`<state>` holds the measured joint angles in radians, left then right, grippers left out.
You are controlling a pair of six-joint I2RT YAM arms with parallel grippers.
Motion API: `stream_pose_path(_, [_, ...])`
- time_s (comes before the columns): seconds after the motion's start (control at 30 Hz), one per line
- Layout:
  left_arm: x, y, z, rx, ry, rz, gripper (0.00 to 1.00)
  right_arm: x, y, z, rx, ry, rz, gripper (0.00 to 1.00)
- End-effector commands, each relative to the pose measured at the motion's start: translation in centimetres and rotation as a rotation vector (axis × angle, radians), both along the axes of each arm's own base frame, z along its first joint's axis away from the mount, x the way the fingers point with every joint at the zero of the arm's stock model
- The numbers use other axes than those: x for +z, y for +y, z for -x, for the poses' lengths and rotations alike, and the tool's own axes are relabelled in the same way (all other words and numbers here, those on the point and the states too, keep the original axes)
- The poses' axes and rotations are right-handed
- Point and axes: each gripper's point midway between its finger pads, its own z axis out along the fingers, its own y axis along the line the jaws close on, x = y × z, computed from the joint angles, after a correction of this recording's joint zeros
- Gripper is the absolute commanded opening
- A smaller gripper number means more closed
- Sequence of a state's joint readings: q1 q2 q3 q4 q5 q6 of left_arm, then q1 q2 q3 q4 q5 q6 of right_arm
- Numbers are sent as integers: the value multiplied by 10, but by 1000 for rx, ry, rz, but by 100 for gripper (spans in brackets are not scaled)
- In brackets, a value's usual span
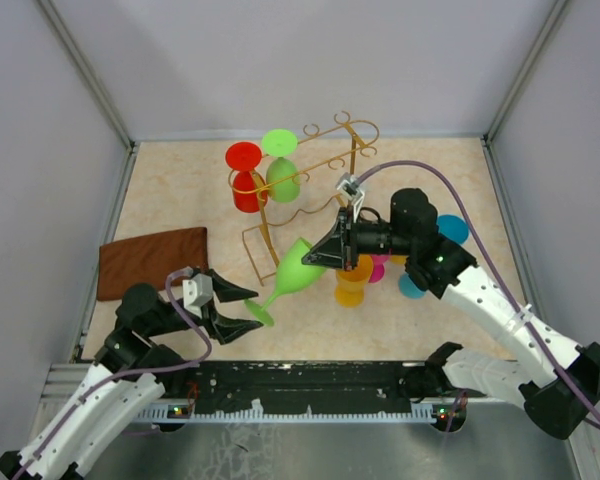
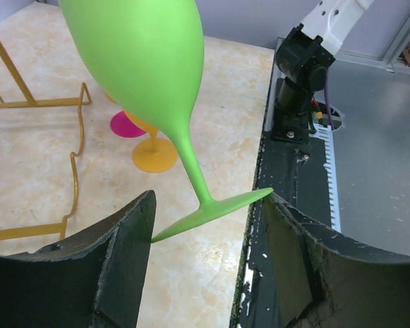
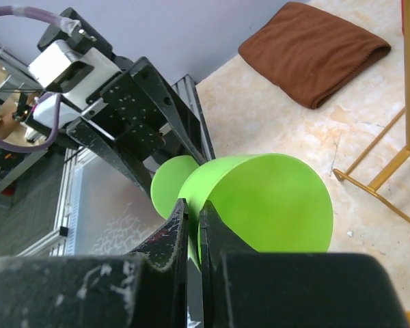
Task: Take the wine glass off the wine glass rack
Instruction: Place the wine glass at the center of the board.
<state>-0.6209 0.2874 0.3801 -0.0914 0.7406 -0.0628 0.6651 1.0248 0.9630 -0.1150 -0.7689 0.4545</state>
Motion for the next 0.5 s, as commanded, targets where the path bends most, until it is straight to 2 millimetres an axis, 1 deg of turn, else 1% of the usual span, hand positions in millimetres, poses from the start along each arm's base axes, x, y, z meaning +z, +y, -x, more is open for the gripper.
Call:
stream_pose_path(0.0, [23,8,-5,56,-122,37,70,7,-4,-18,-98,-93,19,0])
stream_pose_path(0.07, [21,10,-8,84,-120,31,70,8,-3,-16,-94,-101,23,0])
stream_pose_path(0.2, [21,13,-12,116,-112,25,71,2,-2,-16,-110,-128,57,0])
stream_pose_path(0.27, [22,14,-14,131,-108,26,71,-8,-2,-17,-138,-149,114,0])
stream_pose_path(0.37, [25,16,-19,166,-103,34,72,-19,0,-8,-106,-171,182,0])
stream_pose_path(0.47, [26,18,-24,196,-98,36,72,-36,-6,-8,-125,-198,271,0])
